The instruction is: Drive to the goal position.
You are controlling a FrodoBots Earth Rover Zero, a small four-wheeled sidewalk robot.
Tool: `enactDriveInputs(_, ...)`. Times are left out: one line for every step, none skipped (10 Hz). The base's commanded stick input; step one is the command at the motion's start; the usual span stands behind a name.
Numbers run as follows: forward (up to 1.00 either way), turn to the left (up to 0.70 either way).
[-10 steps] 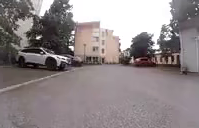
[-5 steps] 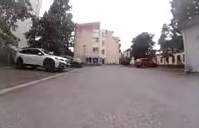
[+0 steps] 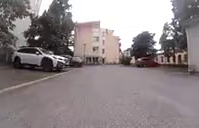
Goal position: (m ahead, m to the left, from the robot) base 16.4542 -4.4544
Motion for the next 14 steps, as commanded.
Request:
enactDriveInputs(0.60, 0.00)
enactDriveInputs(0.60, 0.00)
enactDriveInputs(0.60, 0.00)
enactDriveInputs(0.60, 0.00)
enactDriveInputs(0.60, 0.00)
enactDriveInputs(0.60, 0.00)
enactDriveInputs(0.60, 0.00)
enactDriveInputs(0.60, 0.00)
enactDriveInputs(0.60, 0.00)
enactDriveInputs(0.60, 0.00)
enactDriveInputs(0.60, 0.00)
enactDriveInputs(0.60, 0.00)
enactDriveInputs(0.60, 0.00)
enactDriveInputs(0.60, 0.00)
